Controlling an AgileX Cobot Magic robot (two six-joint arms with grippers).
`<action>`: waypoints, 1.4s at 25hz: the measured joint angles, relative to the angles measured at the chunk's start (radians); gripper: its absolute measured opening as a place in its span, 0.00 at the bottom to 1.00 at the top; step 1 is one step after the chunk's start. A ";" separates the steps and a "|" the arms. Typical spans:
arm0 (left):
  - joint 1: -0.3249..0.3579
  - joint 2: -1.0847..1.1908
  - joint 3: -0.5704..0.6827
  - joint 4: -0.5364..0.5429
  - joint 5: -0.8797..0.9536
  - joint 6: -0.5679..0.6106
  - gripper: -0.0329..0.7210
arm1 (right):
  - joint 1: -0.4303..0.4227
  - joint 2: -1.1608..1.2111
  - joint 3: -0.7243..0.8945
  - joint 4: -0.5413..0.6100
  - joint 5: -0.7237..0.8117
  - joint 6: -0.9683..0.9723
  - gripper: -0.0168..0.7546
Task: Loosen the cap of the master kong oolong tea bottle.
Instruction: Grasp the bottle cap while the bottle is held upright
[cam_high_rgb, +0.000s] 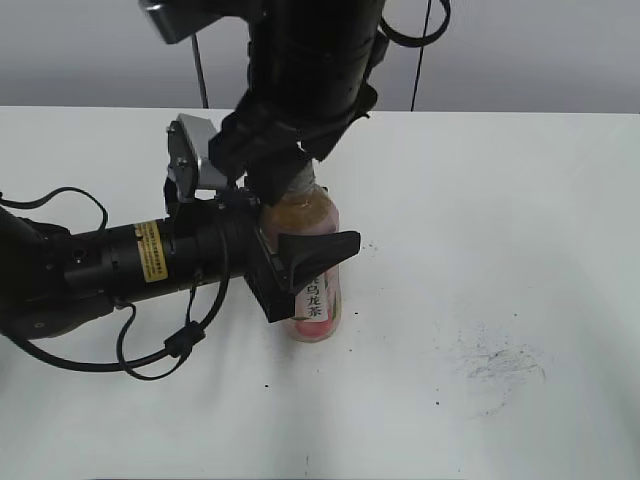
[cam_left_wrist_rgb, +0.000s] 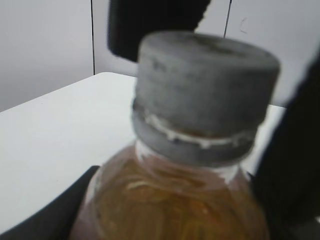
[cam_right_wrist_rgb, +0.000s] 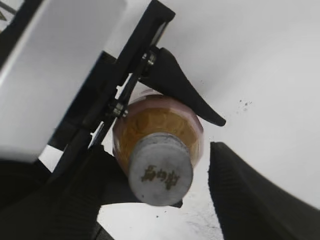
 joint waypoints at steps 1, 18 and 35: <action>0.000 0.000 0.000 0.000 0.000 0.000 0.63 | 0.000 0.000 0.000 0.000 0.001 0.026 0.64; 0.000 0.000 0.000 -0.002 0.000 0.000 0.63 | 0.000 0.000 -0.025 0.014 0.004 0.194 0.58; 0.000 0.000 0.000 -0.003 0.000 0.000 0.63 | -0.011 0.000 -0.025 0.007 0.004 0.199 0.58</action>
